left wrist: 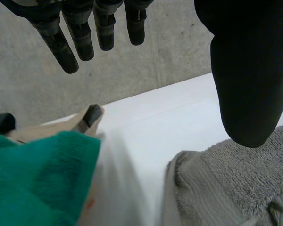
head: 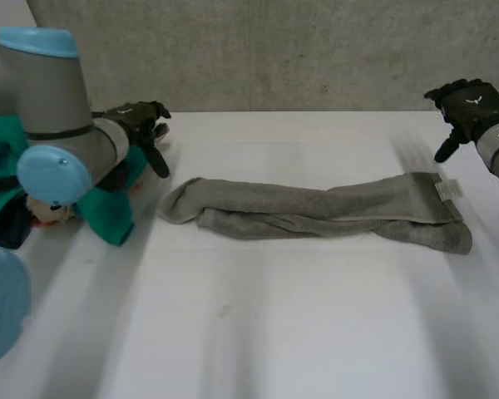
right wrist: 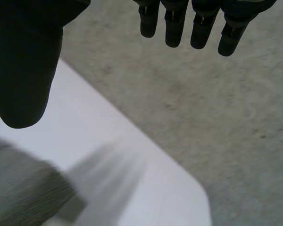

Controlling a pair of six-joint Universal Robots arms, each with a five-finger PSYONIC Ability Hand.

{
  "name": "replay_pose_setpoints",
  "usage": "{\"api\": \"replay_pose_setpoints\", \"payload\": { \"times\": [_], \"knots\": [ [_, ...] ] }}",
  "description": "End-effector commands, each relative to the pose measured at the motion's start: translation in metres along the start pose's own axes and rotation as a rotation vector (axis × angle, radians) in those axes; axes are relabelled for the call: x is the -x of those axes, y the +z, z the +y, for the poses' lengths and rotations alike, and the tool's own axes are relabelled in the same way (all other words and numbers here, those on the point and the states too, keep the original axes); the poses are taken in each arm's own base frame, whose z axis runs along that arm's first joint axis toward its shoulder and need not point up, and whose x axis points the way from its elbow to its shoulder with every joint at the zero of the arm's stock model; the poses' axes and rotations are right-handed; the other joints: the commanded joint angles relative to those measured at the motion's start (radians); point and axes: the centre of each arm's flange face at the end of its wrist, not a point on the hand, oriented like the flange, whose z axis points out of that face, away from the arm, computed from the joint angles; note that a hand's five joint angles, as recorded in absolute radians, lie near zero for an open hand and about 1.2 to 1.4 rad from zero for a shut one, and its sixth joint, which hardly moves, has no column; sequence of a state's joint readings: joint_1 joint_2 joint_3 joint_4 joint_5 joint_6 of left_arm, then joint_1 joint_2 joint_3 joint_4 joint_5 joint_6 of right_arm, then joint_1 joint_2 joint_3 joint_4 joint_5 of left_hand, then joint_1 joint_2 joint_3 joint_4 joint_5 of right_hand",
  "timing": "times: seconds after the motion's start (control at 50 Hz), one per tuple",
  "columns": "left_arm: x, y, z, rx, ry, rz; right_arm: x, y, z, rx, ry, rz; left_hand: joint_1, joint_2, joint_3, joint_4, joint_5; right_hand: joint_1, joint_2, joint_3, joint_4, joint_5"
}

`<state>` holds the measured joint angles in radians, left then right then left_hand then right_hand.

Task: Fold the laundry.

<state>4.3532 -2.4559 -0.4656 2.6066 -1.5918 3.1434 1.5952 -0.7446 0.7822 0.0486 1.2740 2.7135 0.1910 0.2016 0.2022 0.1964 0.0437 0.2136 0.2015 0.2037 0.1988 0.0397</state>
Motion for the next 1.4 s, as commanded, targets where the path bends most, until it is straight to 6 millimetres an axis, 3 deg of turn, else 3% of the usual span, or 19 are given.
{"api": "replay_pose_setpoints", "payload": {
  "times": [0.02, 0.14, 0.32, 0.58, 0.66, 0.68, 0.74, 0.82, 0.84, 0.92, 1.0, 1.08, 1.24, 1.4],
  "knots": [
    [-0.005, -0.03, 0.01, 0.034, 0.181, 0.073, 0.012, -0.056, 0.006, 0.23, -0.004, -0.206, 0.031, 0.02, 0.019, 0.025, 0.003, 0.195, 0.207, 0.205, 0.209, 0.194],
    [-0.017, -0.039, 0.03, 0.044, 0.269, 0.128, 0.025, -0.068, 0.03, 0.338, 0.046, -0.273, 0.075, 0.065, 0.064, 0.07, 0.048, 0.463, 0.475, 0.473, 0.478, 0.462],
    [-0.024, -0.042, 0.045, 0.054, 0.269, 0.144, 0.034, -0.046, 0.065, 0.303, 0.092, -0.256, 0.072, 0.062, 0.061, 0.067, 0.045, 0.481, 0.493, 0.491, 0.495, 0.48],
    [-0.021, -0.039, 0.051, 0.074, 0.243, 0.131, 0.036, -0.023, 0.084, 0.242, 0.091, -0.218, 0.069, 0.059, 0.058, 0.064, 0.042, 0.601, 0.613, 0.611, 0.616, 0.6],
    [-0.019, -0.038, 0.051, 0.076, 0.238, 0.127, 0.035, -0.018, 0.082, 0.211, 0.09, -0.206, 0.066, 0.056, 0.055, 0.061, 0.039, 1.016, 1.028, 1.026, 1.031, 1.016],
    [-0.018, -0.038, 0.05, 0.075, 0.238, 0.126, 0.034, -0.017, 0.078, 0.196, 0.096, -0.204, 0.064, 0.053, 0.052, 0.058, 0.036, 1.181, 1.193, 1.191, 1.196, 1.18],
    [-0.017, -0.037, 0.052, 0.079, 0.238, 0.123, 0.032, -0.019, 0.066, 0.175, 0.103, -0.201, 0.064, 0.053, 0.052, 0.058, 0.036, 1.183, 1.195, 1.193, 1.197, 1.182],
    [-0.013, -0.033, 0.053, 0.079, 0.233, 0.113, 0.03, -0.028, 0.036, 0.124, 0.092, -0.21, 0.066, 0.056, 0.055, 0.061, 0.039, 1.183, 1.195, 1.193, 1.197, 1.182],
    [-0.011, -0.03, 0.054, 0.082, 0.231, 0.111, 0.03, -0.034, 0.019, 0.088, 0.079, -0.22, 0.066, 0.056, 0.055, 0.061, 0.039, 1.183, 1.195, 1.193, 1.197, 1.182],
    [-0.007, -0.023, 0.057, 0.086, 0.227, 0.103, 0.03, -0.046, -0.019, 0.007, 0.055, -0.232, 0.064, 0.053, 0.052, 0.058, 0.036, 1.183, 1.195, 1.193, 1.197, 1.182],
    [-0.007, -0.019, 0.058, 0.092, 0.228, 0.109, 0.031, -0.055, -0.037, -0.006, 0.078, -0.247, 0.064, 0.053, 0.052, 0.058, 0.036, 1.183, 1.195, 1.193, 1.197, 1.182],
    [-0.01, -0.015, 0.066, 0.106, 0.232, 0.117, 0.037, -0.074, -0.064, -0.008, 0.089, -0.296, 0.064, 0.053, 0.052, 0.058, 0.036, 1.183, 1.195, 1.193, 1.197, 1.182],
    [-0.016, -0.001, 0.077, 0.121, 0.239, 0.127, 0.04, -0.133, -0.157, -0.196, 0.061, -0.319, 0.113, 0.103, 0.102, 0.108, 0.086, 1.183, 1.195, 1.193, 1.197, 1.182],
    [-0.024, 0.013, 0.086, 0.137, 0.254, 0.103, 0.031, -0.174, -0.212, -0.348, 0.154, -0.33, 0.163, 0.153, 0.152, 0.158, 0.136, 1.183, 1.195, 1.193, 1.197, 1.182]
  ]
}}
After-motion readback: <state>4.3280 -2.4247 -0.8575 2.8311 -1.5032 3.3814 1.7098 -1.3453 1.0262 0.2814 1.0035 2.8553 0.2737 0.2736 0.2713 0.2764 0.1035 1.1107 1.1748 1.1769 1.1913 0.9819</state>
